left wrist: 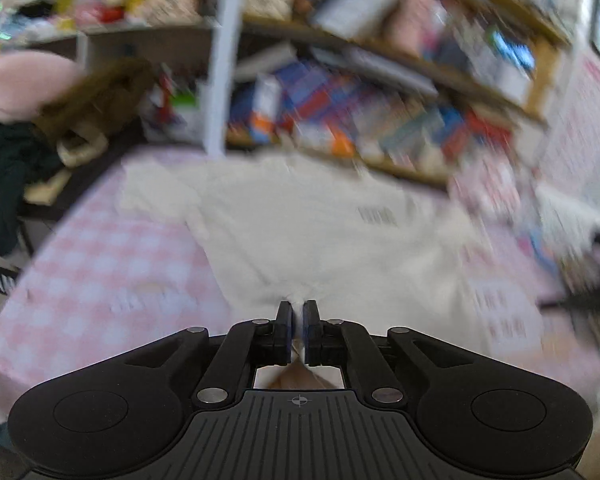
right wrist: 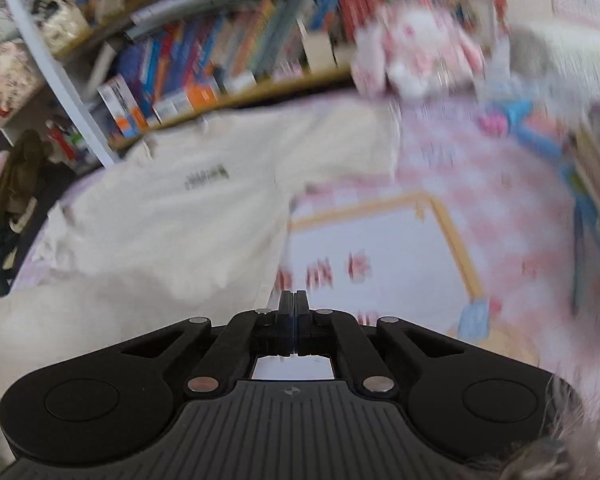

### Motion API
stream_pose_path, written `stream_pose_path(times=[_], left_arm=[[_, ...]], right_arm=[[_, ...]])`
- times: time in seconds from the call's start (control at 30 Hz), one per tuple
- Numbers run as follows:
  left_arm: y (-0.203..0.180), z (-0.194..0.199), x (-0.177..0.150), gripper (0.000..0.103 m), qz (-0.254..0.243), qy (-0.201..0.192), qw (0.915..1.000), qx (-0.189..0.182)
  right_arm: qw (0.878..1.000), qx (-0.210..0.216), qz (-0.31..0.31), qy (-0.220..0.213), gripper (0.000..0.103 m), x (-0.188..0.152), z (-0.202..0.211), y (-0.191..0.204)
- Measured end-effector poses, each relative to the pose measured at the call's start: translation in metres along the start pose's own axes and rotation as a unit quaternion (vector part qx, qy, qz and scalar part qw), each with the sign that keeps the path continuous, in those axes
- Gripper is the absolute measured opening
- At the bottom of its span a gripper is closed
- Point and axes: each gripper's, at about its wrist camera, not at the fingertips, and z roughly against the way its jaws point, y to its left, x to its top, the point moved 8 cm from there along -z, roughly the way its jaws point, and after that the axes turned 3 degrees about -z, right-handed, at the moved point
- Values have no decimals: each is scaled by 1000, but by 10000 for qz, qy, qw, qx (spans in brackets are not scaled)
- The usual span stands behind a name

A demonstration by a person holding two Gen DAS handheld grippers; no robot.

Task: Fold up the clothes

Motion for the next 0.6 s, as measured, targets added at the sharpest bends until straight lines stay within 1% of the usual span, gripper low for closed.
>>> stream_pose_path(times=[0.07,0.1,0.13,0.17,0.2,0.23,0.27,0.33,0.4,0.43,0.47,0.5,0.53,0.57,0.6], left_arm=[[5,-6,-28,14,-49,432,9990,140],[8,-8,-38,15,-46,604,9980,168],[11,-9,-47,16,-42,771,9968,190],[15,-6,-51,16,-1,769,9969,158],[20,-3,-54,17,45,746,9971,120],[24,0,-57,23,90,724,9973,82],[32,2,-56,29,168,649,9976,178],[48,5,-51,30,353,482,9972,440],[61,4,-45,30,500,314,9962,643],[66,-1,-41,31,486,260,9959,721],[70,-6,-38,37,465,209,9955,798],[75,-11,-35,40,444,159,9950,875],[75,-19,-34,46,351,196,9954,873],[76,-26,-33,48,249,245,9957,862],[76,-33,-33,49,110,300,9957,873]], right_arm=[[9998,-20,-35,184,4,-20,-8,1],[9996,14,-54,261,7,-29,-11,4],[9994,63,-79,339,21,-37,-13,6],[9990,113,-100,422,29,-46,-15,11],[9986,174,-63,492,43,-53,-16,17],[9982,237,-12,559,45,-60,-17,23],[9976,300,39,626,45,-67,-18,29],[9968,339,178,708,45,-78,-20,40],[9957,285,391,796,46,-89,-23,51],[9947,234,537,843,47,-95,-26,57],[9935,177,692,889,48,-101,-28,63],[9922,112,848,909,49,-106,-29,67],[9907,45,1005,921,50,-111,-31,71],[9889,-22,1160,933,53,-116,-32,75],[9864,-98,1357,923,53,-121,-32,79]])
